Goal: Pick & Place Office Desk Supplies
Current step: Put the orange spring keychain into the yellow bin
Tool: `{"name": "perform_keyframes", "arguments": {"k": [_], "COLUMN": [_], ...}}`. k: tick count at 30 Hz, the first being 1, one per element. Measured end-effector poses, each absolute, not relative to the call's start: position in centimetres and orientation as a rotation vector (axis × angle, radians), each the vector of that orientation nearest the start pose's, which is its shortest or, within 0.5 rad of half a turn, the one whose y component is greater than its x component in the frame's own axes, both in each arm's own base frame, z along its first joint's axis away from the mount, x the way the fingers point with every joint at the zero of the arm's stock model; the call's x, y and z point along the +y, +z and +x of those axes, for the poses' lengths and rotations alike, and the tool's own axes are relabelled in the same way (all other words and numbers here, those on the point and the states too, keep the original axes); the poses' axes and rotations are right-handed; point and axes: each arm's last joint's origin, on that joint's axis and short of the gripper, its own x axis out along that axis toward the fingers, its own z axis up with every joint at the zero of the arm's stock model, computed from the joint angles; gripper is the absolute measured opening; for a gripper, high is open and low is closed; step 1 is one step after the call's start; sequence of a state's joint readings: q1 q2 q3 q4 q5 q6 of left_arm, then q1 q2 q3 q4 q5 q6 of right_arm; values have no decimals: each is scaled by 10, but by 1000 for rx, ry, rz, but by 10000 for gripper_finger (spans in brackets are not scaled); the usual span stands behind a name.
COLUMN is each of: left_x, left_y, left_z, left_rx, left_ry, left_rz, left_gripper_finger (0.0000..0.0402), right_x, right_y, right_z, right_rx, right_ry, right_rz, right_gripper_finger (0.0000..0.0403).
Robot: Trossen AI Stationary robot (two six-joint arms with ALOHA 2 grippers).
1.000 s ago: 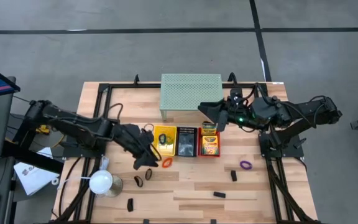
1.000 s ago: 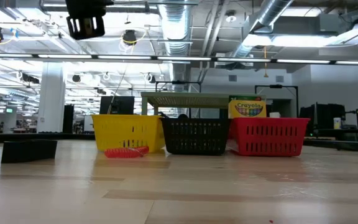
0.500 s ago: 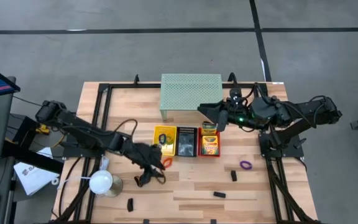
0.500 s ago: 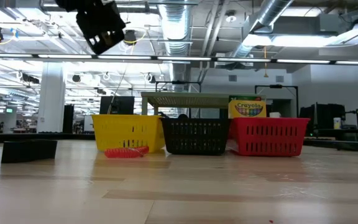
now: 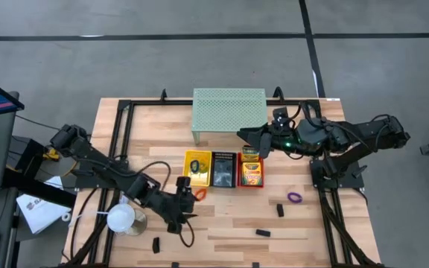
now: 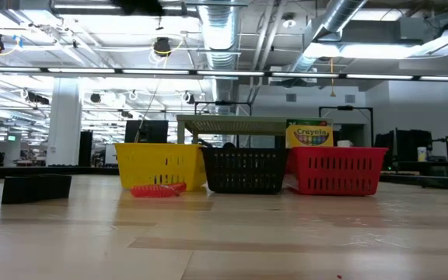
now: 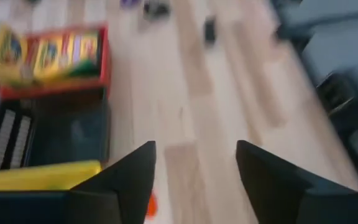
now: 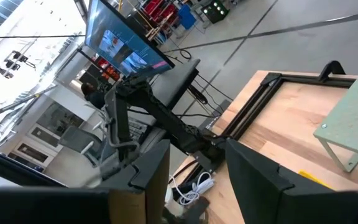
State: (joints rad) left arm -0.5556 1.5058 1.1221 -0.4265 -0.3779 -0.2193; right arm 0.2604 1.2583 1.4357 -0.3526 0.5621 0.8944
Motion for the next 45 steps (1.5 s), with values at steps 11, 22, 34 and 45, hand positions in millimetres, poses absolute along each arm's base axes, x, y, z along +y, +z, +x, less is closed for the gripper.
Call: {"name": "perform_keyframes", "arguments": {"k": [11,22,34,45], "left_x": [-164,-169,-140,-130], "left_y": [198,161,150,141], "left_z": [293,305,316,317], "left_rx": [961,1004,1067,1051], "left_ry": [-48,50,98,75], "left_rz": [379,331,163,183], "left_gripper_finger": [266,238,151,112], "right_x": [52,52,51,51], "right_y": [440,433,431,431], "right_z": [255,254,253,253], "right_rx": [25,93,113,117], "right_ry": [-359,-387,-394,-396], "right_rz": [805,765,729,728], "right_gripper_finger": [154,154,154,154]}}
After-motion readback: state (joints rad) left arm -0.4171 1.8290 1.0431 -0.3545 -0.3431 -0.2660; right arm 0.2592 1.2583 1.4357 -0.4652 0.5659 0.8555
